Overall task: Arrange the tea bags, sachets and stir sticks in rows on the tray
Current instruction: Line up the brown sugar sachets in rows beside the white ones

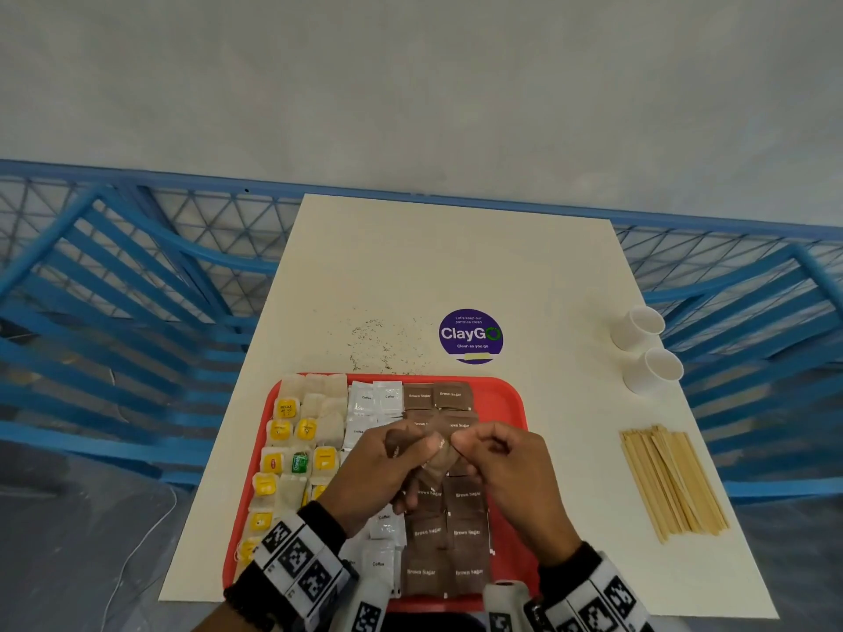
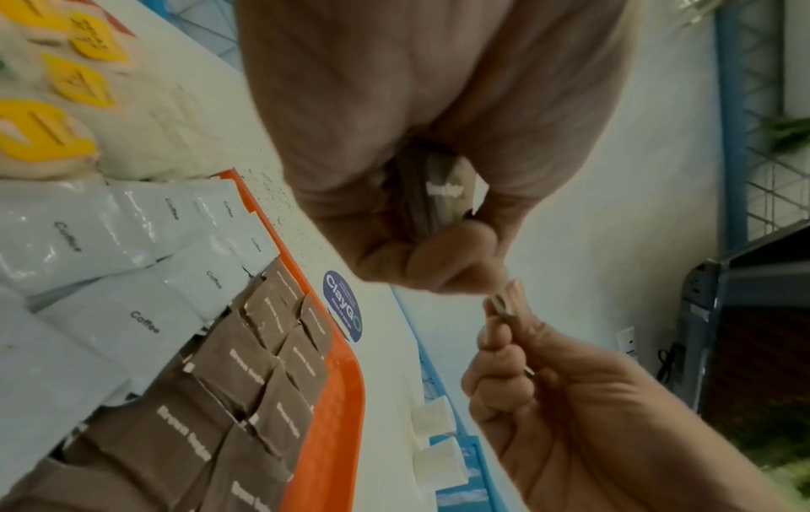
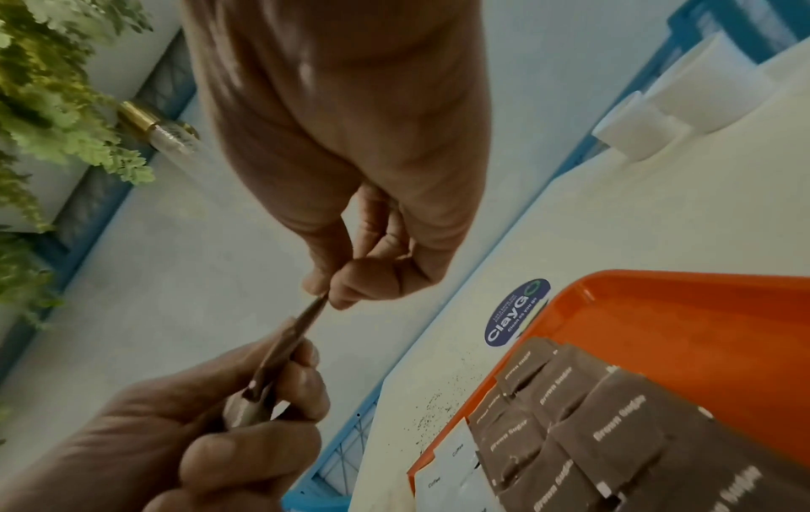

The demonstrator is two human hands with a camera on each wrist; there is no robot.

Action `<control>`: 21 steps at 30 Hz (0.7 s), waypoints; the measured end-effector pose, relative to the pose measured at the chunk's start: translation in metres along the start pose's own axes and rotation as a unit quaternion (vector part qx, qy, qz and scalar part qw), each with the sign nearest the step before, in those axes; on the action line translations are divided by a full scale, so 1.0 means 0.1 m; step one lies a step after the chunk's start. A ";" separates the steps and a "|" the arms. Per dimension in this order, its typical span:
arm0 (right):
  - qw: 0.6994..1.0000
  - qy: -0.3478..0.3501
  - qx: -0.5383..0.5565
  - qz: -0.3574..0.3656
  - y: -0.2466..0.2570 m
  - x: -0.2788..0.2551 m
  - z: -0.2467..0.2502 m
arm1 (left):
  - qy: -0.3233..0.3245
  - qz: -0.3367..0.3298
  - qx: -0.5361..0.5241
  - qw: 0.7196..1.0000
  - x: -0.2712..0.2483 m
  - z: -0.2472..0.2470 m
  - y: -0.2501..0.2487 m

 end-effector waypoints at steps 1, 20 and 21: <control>1.000 0.005 0.020 -0.012 -0.04 -0.01 0.00 | -0.019 -0.012 -0.001 1.000 0.00 0.04 -0.02; 0.993 0.095 0.041 -0.058 -0.08 0.01 -0.05 | -0.047 0.022 0.038 0.998 0.09 0.21 0.02; 0.992 0.103 0.018 -0.063 -0.15 0.01 -0.03 | -0.036 0.034 0.043 0.998 0.08 0.21 0.09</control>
Point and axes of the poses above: each hand's wrist, its own x-axis towards the middle knuckle, its own z-axis out of the back of the hand, y = z × x, the point moved 8 cm from there along x, towards the middle knuckle, and after that the axes turned 1 degree about z, right-handed, at the moved point
